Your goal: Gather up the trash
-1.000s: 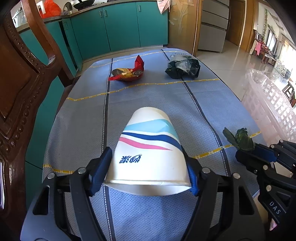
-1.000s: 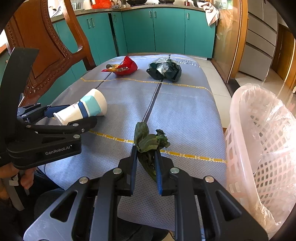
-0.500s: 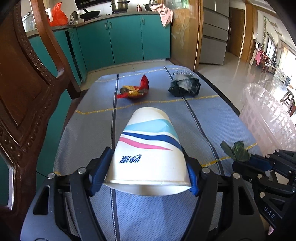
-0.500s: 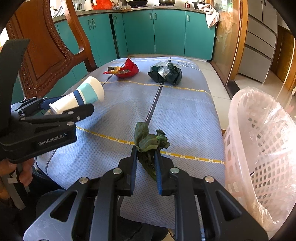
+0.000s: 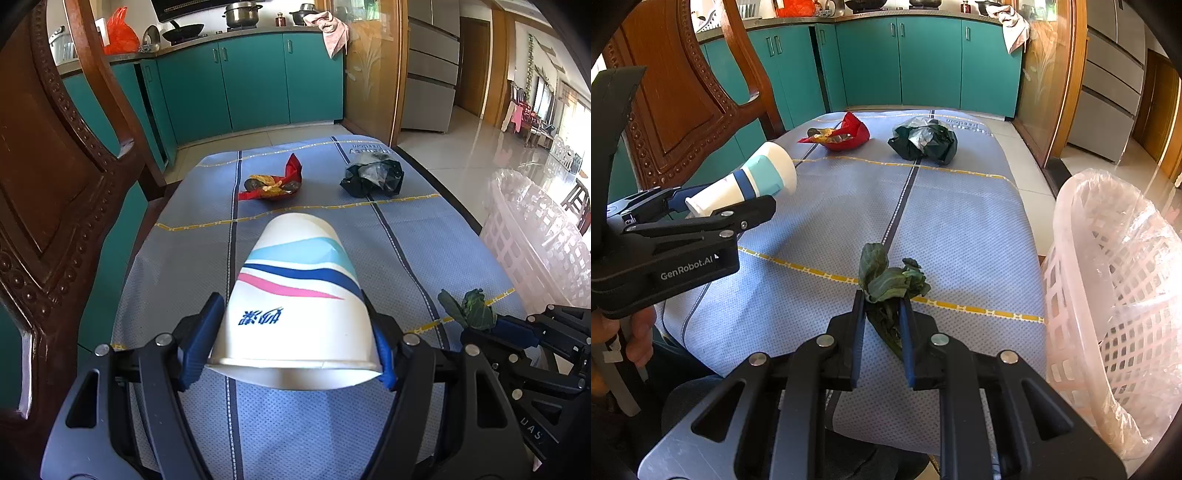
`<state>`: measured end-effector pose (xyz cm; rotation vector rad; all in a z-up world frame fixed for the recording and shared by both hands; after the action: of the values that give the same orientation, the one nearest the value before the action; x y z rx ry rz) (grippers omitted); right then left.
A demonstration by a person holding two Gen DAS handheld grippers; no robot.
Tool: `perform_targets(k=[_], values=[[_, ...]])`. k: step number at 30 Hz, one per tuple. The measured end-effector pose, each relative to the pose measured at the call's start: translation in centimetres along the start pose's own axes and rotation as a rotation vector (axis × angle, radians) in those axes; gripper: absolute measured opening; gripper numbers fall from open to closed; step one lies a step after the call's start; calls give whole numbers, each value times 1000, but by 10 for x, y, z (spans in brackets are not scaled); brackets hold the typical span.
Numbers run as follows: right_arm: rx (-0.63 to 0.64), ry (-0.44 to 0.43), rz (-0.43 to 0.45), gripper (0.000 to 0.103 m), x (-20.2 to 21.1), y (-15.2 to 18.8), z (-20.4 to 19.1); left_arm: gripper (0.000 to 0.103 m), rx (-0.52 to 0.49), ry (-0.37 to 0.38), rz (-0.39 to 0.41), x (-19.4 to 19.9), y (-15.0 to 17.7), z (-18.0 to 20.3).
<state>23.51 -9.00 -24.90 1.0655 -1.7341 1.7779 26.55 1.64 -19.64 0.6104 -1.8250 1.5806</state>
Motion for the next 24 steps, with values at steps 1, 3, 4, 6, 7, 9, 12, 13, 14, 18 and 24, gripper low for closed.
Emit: perform_targets(k=[1,3,4,6,7,9,12,13,14,18,24], values=[[-1,0,0,18,0,0,0,71,0,0,1,0,0,0],[-1,0,1,18,0,0,0,71,2,0,1,0,0,-1],[-1,0,0,18,0,0,0,71,3,-2,1,0,0,-1],[-1,-1,0,18,0,0,0,71,5,-1,1,0,0,-1],[-1,-1,-1,18,0,0,0,71,5,-2,1,0,-1,-1],[0,-1,-2,18,0,0,0,71,5,-2,2,0,-1,-2],[1,-1,-3,18,0,0,-1,71,5,-2,1,0,-1,-4],[1,-1,-3,18,-1,0,-1,71,4,-3,2,0,-1,-3],[2,0,-3,18,0,0,-1,71,4,-4,3,1,-1,-3],[0,0,0,18,0,-1,-1,71,6,-6,5,1,-2,-5],[-1,1,0,18,0,0,-1,71,11,-9,7,2,-3,-7]])
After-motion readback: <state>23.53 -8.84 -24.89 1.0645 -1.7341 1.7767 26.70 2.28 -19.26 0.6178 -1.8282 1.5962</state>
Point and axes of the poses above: each gripper's, at about its wrist camera, not at the fingertips, and x roughly against the way its jaws point, z to its right, y to its underside, the point moved 10 cm from there along -x, roughly the way its jaws point
